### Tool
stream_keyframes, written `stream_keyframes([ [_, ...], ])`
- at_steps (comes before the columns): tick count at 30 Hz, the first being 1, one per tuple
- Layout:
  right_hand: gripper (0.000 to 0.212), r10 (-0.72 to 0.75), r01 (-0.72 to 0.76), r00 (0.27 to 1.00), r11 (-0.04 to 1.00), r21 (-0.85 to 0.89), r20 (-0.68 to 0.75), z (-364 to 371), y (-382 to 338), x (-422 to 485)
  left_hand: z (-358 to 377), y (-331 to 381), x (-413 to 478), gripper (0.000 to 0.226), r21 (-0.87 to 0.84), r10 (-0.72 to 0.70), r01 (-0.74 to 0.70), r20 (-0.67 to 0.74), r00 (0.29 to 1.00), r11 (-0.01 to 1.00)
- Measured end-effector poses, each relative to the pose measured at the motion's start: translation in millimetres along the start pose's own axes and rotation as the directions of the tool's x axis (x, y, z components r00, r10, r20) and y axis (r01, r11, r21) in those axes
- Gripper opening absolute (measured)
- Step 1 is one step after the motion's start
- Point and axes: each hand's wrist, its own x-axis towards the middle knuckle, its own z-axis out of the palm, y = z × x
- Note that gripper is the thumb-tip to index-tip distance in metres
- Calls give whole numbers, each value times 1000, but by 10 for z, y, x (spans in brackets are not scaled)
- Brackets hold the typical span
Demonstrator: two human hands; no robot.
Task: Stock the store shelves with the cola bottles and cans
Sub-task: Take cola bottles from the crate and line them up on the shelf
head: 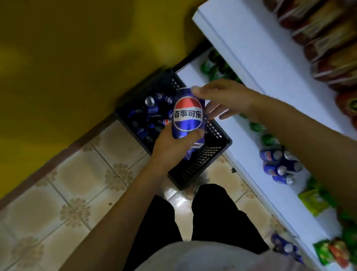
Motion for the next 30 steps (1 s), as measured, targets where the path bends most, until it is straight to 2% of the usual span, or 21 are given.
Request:
stream_keyframes([
  [2,49,-32,79,987,948,307,-157,-17,126,-358,13,175,-308,20,-165,-34,50,99,994,985],
  [4,51,-4,144,970,816,559,-244,47,272,-689,73,344,-584,35,-237,-88,126,167,982,963],
  [6,65,33,164,966,689,706,-257,183,388,-988,143,505,-829,46,-309,-117,184,223,968,933],
  [8,68,35,193,966,559,807,-256,325,495,-1276,227,677,-1043,36,-332,-104,215,321,941,918],
  [10,69,32,233,962,420,877,-271,434,610,-1544,321,845,-1263,48,-340,-114,296,464,878,893],
  [12,70,-2,282,955,331,901,-298,474,705,-1826,443,981,-1478,57,-348,-92,377,619,780,858],
  [15,73,-51,395,916,285,874,-397,389,811,-2278,694,1121,-1810,60,-369,-7,434,755,656,822],
  [18,64,-49,538,834,291,791,-550,239,923,-2817,1033,1135,-2196,60,-366,97,419,837,538,831],
  [22,49,-66,684,717,257,683,-694,190,1233,-3624,1574,922,-2824,62,-315,137,385,896,423,868],
  [25,43,-19,737,662,198,646,-749,287,1665,-4183,2004,584,-3349,63,-310,153,398,913,378,863],
  [27,48,-18,766,632,167,621,-775,356,1985,-4516,2280,362,-3651,62,-306,162,375,916,368,875],
  [29,49,-20,785,609,155,599,-793,415,2295,-4795,2534,201,-3913,58,-268,147,258,902,406,928],
  [30,50,-31,796,595,164,583,-803,446,2456,-4948,2669,118,-4050,55,-226,143,127,874,465,966],
])
